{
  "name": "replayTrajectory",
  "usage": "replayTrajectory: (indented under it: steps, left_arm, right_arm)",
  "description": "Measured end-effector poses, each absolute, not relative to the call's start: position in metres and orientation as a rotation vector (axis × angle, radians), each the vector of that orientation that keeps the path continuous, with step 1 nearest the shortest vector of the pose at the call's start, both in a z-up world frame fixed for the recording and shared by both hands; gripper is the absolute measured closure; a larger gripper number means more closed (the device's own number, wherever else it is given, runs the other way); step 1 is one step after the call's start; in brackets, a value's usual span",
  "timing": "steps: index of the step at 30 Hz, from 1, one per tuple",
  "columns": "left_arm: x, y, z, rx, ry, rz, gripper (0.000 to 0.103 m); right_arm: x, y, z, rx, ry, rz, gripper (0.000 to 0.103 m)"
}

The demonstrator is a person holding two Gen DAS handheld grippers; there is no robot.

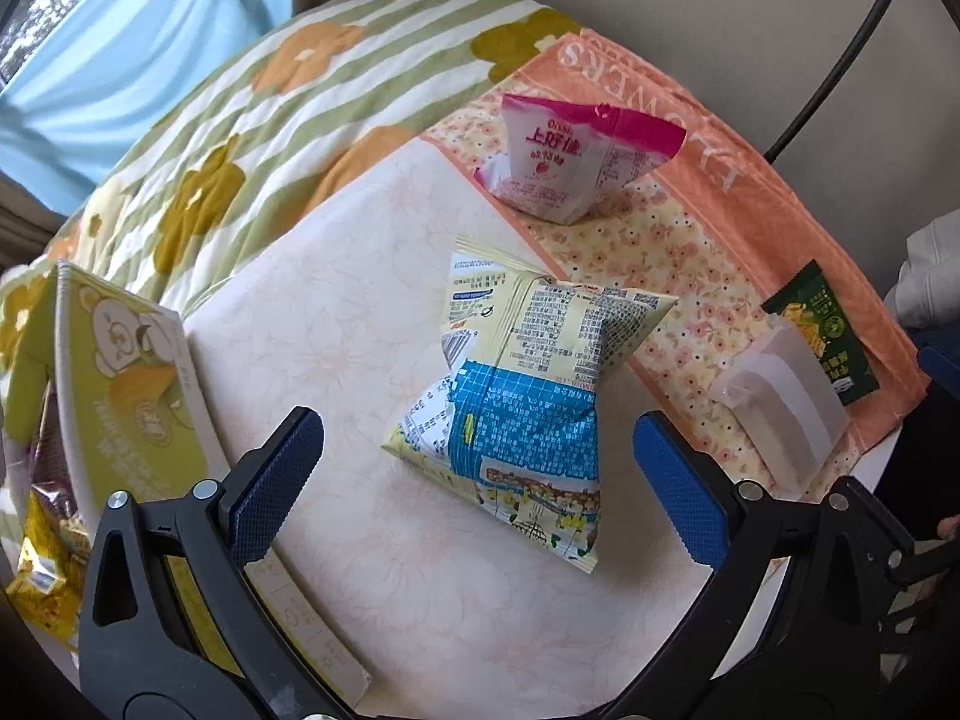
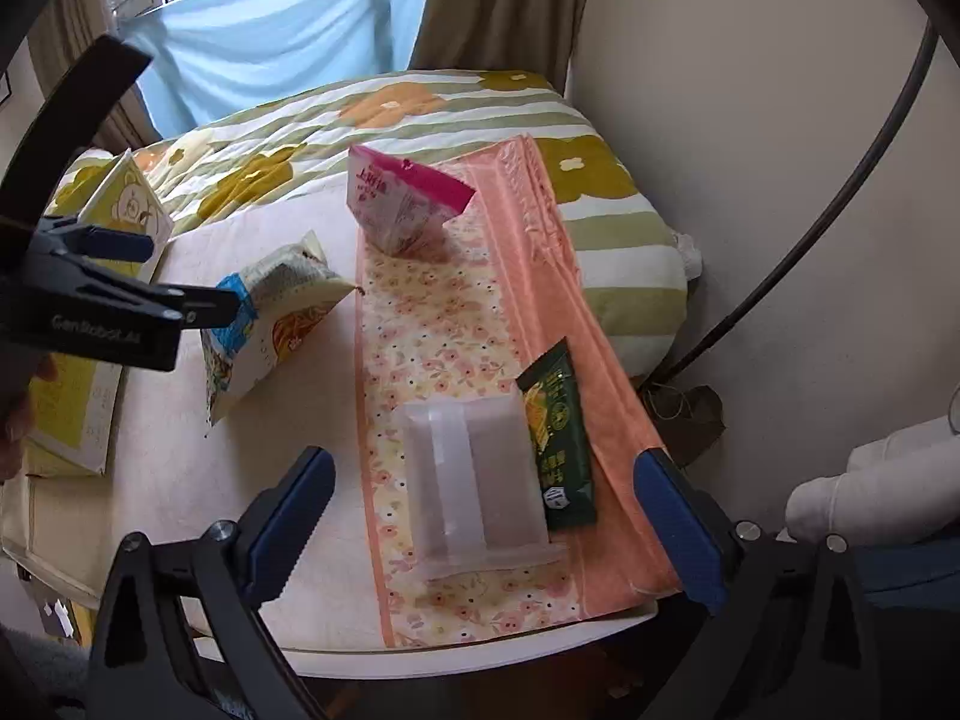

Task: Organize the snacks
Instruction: 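Grasp the blue-white bag with the left tool while the right tool grasps the white packet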

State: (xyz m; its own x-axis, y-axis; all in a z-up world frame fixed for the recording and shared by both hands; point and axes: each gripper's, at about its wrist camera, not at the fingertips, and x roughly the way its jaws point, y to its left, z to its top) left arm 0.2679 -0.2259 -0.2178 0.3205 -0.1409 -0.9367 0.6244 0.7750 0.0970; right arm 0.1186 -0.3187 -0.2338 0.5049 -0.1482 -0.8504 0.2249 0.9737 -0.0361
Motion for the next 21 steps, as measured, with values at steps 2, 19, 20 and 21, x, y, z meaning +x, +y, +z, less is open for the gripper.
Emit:
replayTrajectory:
  steps: [2,19,20,21]
  left_arm:
    - [0.271,-0.229,-0.229,0.512,1.158,-0.531,0.0]
    - [0.287,-0.25,-0.274,0.576,1.235,-0.592,0.037]
    - [0.286,-0.25,-0.274,0.586,1.229,-0.593,0.04]
    - [0.284,-0.25,-0.273,0.599,1.217,-0.593,0.042]
  right_arm:
    - [0.12,-0.314,-0.244,0.065,1.028,-0.218,0.004]
    - [0.132,-0.316,-0.282,0.087,1.077,-0.221,0.016]
    - [0.133,-0.317,-0.284,0.09,1.081,-0.219,0.016]
    - [0.133,-0.317,-0.286,0.095,1.084,-0.219,0.016]
